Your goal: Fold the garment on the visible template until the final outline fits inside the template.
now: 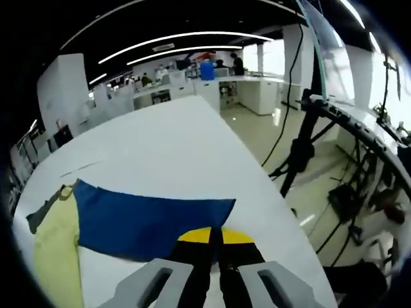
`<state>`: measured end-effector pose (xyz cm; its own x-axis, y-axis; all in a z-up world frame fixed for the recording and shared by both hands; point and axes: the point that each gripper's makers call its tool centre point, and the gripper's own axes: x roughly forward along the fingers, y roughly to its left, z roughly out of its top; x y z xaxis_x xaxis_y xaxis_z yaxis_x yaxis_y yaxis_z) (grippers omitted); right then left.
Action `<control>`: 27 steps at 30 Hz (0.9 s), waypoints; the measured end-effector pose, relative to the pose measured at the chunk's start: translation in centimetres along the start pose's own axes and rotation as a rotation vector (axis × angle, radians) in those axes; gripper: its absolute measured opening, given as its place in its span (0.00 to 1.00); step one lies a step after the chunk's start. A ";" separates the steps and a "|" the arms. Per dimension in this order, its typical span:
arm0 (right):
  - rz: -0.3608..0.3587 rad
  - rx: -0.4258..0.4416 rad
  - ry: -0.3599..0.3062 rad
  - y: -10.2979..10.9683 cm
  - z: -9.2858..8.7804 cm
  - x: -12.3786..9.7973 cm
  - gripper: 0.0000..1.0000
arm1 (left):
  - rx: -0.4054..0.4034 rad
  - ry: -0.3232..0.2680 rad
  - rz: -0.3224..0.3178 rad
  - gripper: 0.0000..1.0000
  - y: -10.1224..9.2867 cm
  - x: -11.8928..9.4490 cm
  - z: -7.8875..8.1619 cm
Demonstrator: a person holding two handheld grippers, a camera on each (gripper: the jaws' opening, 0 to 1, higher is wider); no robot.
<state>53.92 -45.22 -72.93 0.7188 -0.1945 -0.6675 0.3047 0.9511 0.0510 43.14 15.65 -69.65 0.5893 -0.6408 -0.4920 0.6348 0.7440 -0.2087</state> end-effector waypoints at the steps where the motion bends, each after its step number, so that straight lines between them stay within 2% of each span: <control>1: -0.007 -0.010 0.008 -0.4 -0.1 0.4 0.00 | 0.004 0.004 0.000 0.88 0.0 0.0 -0.1; 10: -0.023 -0.047 0.037 -1.7 -0.6 2.8 0.00 | 0.009 0.012 0.008 0.87 -0.1 -0.2 0.0; 16: -0.035 -0.068 0.069 -2.1 -1.5 3.3 0.00 | 0.011 0.008 0.023 0.86 0.1 -0.4 0.2; 19: -0.009 -0.060 0.074 -2.0 -1.8 3.4 0.00 | 0.005 0.009 0.026 0.86 0.2 -0.7 0.1; 24: -0.001 -0.037 0.092 -1.9 -2.9 3.3 0.17 | 0.009 0.016 0.033 0.85 0.3 -0.8 0.0; 27: 0.007 -0.027 0.109 -1.7 -3.5 3.2 0.22 | 0.007 0.011 0.033 0.85 0.3 -0.8 0.2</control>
<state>53.49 -46.63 -77.79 0.6484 -0.1622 -0.7438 0.2819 0.9587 0.0368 42.95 16.33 -69.13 0.6043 -0.6141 -0.5077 0.6187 0.7632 -0.1867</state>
